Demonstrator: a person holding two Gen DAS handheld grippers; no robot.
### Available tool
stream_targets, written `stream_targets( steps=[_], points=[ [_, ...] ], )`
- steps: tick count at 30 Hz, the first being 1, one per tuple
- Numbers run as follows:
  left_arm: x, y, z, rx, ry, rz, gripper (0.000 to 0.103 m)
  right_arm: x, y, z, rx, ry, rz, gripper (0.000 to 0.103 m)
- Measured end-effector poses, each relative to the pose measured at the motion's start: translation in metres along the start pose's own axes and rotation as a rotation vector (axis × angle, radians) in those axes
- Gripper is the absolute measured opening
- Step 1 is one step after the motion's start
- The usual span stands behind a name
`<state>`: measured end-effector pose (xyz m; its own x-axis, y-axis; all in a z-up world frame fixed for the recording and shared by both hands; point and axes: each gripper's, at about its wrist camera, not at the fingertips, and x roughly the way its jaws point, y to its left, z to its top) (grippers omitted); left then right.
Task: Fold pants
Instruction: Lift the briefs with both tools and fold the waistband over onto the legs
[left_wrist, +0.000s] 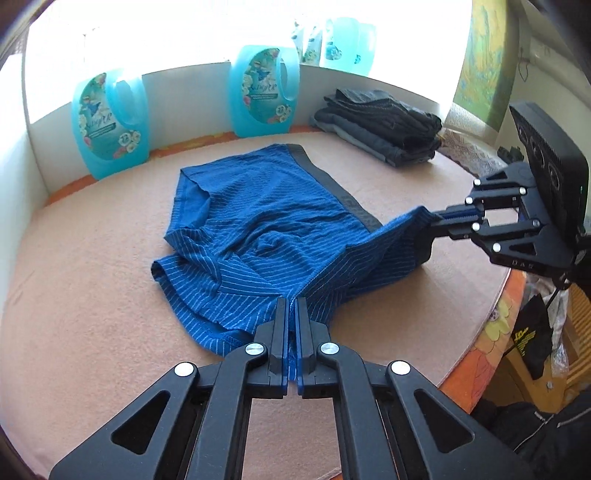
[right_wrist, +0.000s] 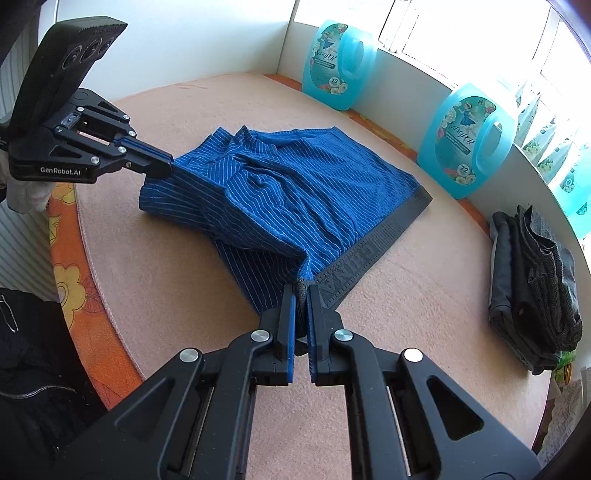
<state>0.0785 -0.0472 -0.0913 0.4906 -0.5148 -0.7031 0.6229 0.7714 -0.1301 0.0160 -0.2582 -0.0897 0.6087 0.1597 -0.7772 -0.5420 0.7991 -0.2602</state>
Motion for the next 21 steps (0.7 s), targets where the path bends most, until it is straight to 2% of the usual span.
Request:
stream_targets(
  steps=[5, 8, 14, 21],
  points=[
    [-0.019, 0.025, 0.023, -0.134, -0.119, 0.019, 0.001, -0.012, -0.004, 0.015, 0.016, -0.045, -0.019, 0.006],
    [-0.027, 0.029, 0.04, -0.148, -0.204, 0.047, 0.001, -0.02, -0.008, 0.028, 0.016, -0.078, -0.035, 0.006],
    [-0.022, 0.041, 0.073, -0.197, -0.298, 0.066, 0.001, -0.025, -0.029, 0.057, 0.032, -0.118, -0.073, 0.006],
    [0.007, 0.056, 0.118, -0.181, -0.322, 0.111, 0.001, -0.007, -0.075, 0.092, 0.026, -0.111, -0.129, 0.006]
  ],
)
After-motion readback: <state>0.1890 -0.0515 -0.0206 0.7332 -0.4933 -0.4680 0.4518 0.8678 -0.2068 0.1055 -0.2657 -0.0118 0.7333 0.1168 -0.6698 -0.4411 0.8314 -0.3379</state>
